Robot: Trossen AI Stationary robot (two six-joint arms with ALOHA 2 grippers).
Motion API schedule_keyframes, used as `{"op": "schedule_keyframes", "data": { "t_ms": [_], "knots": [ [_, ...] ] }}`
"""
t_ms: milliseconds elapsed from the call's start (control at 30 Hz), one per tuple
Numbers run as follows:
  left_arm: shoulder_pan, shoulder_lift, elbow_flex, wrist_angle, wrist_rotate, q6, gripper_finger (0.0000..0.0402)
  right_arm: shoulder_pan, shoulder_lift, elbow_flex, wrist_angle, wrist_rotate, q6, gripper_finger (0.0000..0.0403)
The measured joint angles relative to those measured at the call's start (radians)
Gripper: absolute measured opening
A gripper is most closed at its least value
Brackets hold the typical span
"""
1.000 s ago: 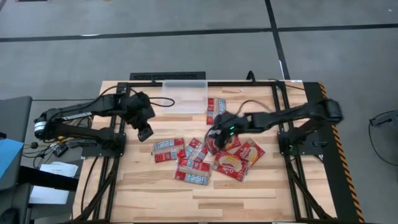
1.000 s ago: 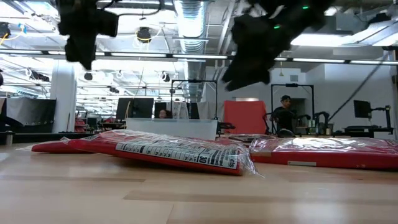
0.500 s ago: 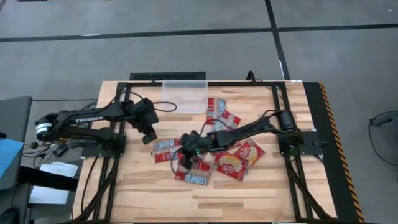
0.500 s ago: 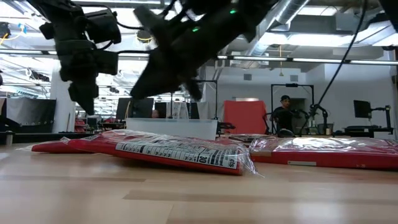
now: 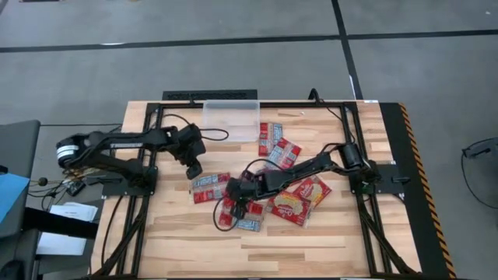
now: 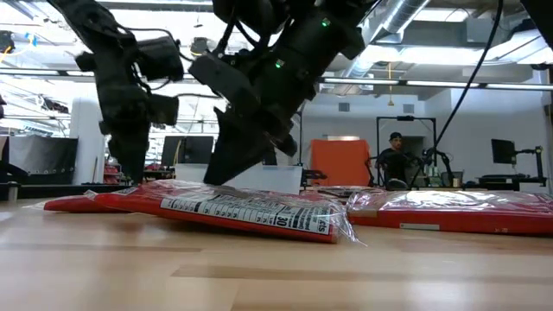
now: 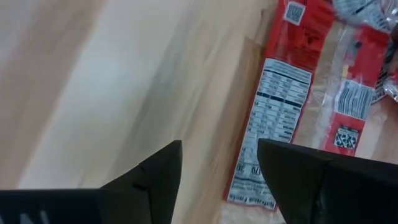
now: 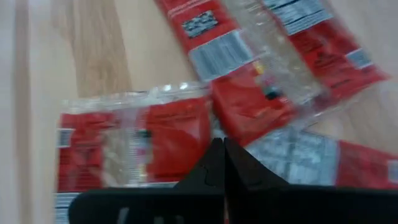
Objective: Sort popcorn bags into baskets
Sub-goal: Put the red popcorn bag into the transparent bin
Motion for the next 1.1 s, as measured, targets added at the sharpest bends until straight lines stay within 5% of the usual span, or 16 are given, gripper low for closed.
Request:
{"op": "schedule_keyframes", "data": {
  "t_ms": [333,1100],
  "knots": [
    [0.004,0.208,0.008,0.040,0.150,0.021,0.0199,-0.025,0.000,0.000,-0.010,0.012,-0.010,0.0021],
    [-0.004,0.227,-0.002,0.124,0.321,0.088,0.0199,-0.016,0.032,-0.002,0.063,-0.031,-0.042,0.0015]
  ]
}}
